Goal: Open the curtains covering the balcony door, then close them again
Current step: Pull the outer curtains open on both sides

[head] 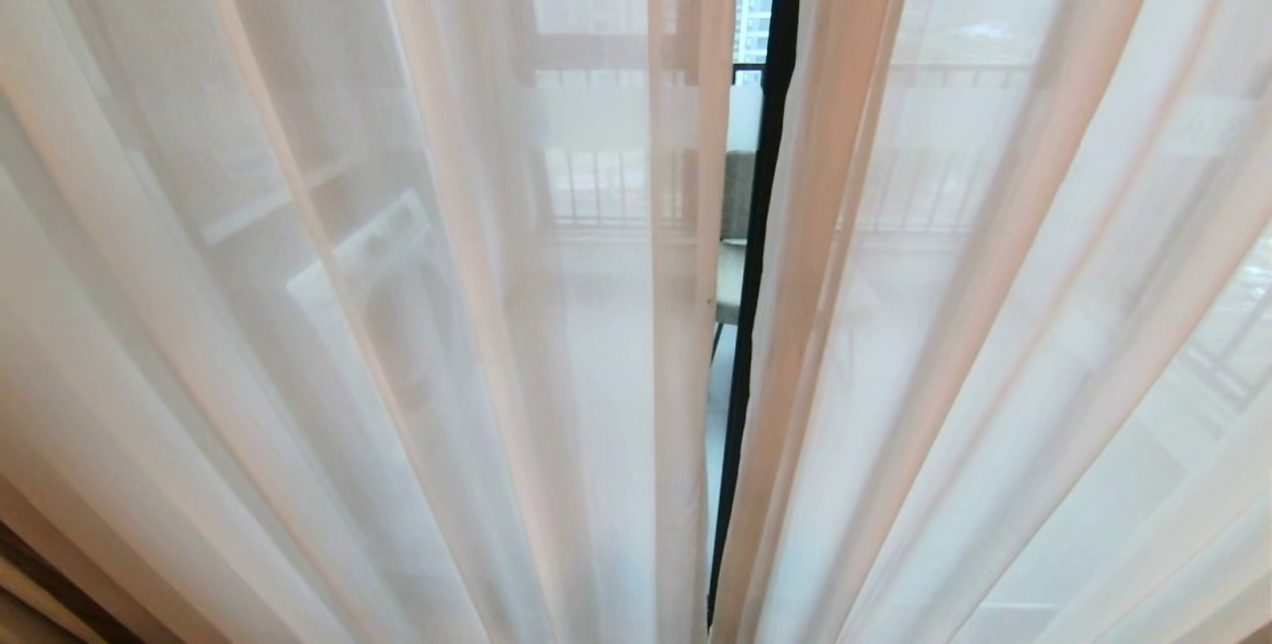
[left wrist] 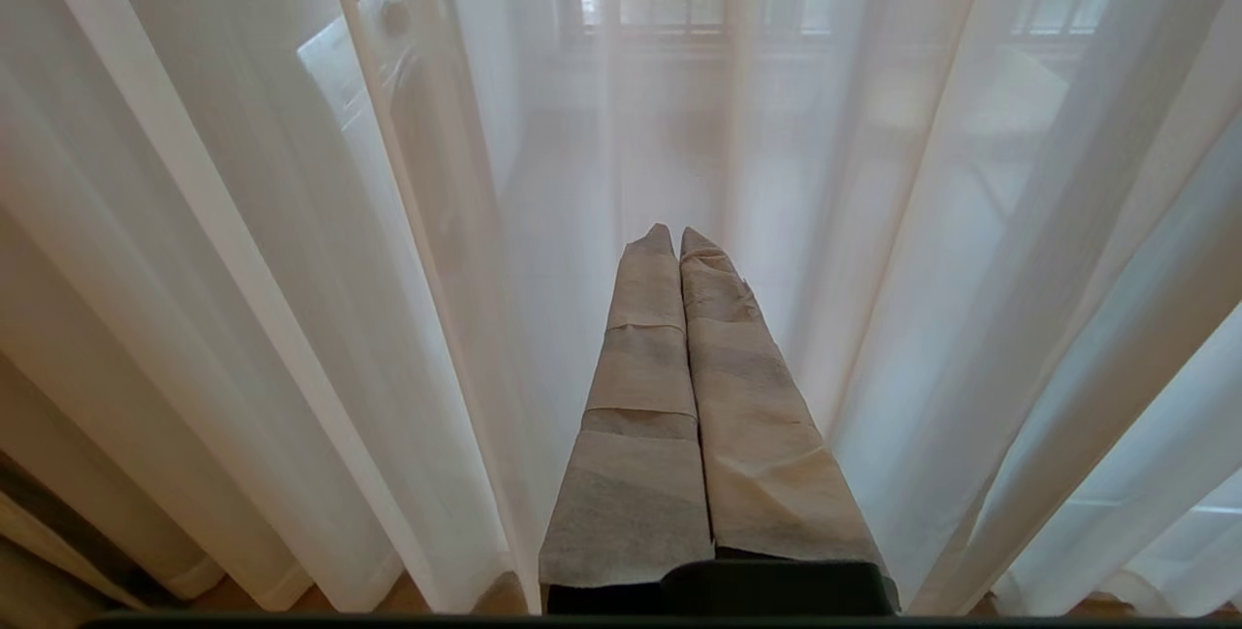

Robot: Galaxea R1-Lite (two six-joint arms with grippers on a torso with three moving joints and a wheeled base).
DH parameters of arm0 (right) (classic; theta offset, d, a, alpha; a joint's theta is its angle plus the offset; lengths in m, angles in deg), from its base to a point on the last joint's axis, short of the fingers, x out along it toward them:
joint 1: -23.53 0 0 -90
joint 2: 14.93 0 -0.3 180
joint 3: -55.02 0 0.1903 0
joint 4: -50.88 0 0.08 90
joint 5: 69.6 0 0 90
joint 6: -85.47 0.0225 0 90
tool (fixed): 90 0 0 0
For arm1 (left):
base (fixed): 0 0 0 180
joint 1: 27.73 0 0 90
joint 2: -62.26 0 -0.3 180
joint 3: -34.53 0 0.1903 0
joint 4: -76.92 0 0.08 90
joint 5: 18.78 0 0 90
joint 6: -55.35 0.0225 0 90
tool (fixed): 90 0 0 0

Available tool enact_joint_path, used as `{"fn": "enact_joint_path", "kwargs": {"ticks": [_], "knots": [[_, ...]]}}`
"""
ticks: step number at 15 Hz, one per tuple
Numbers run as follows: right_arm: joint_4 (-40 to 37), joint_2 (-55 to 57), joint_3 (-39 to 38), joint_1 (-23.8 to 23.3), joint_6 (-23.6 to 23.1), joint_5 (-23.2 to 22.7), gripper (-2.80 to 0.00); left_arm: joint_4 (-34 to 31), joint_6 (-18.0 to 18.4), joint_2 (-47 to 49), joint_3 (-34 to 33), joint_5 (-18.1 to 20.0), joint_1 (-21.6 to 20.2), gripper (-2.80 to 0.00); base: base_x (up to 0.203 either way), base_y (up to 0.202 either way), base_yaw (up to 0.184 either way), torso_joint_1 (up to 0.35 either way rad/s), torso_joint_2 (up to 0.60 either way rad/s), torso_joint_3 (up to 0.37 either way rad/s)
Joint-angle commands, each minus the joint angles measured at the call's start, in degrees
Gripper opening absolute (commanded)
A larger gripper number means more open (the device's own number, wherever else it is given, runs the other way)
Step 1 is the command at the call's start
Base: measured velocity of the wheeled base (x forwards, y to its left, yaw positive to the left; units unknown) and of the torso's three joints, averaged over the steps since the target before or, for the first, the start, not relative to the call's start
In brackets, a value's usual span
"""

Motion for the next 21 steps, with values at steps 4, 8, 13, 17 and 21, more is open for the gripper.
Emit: {"fn": "enact_joint_path", "kwargs": {"ticks": [4, 8, 13, 17, 21], "knots": [[0.0, 0.1, 0.0, 0.0, 0.0, 0.0, -2.80, 0.0, -0.1, 0.0, 0.0, 0.0, 0.0, -2.80, 0.000, 0.000, 0.000, 0.000, 0.00, 0.000], [0.0, 0.1, 0.0, 0.0, 0.0, 0.0, -2.80, 0.0, -0.1, 0.0, 0.0, 0.0, 0.0, -2.80, 0.000, 0.000, 0.000, 0.000, 0.00, 0.000], [0.0, 0.1, 0.0, 0.0, 0.0, 0.0, -2.80, 0.0, -1.1, 0.0, 0.0, -0.2, 0.0, -2.80, 0.000, 0.000, 0.000, 0.000, 0.00, 0.000], [0.0, 0.1, 0.0, 0.0, 0.0, 0.0, -2.80, 2.1, -3.3, 0.0, 1.7, -0.1, 0.0, -2.80, 0.000, 0.000, 0.000, 0.000, 0.00, 0.000], [0.0, 0.1, 0.0, 0.0, 0.0, 0.0, -2.80, 1.8, -3.5, 0.0, 5.0, 4.4, 0.0, -2.80, 0.000, 0.000, 0.000, 0.000, 0.00, 0.000]]}}
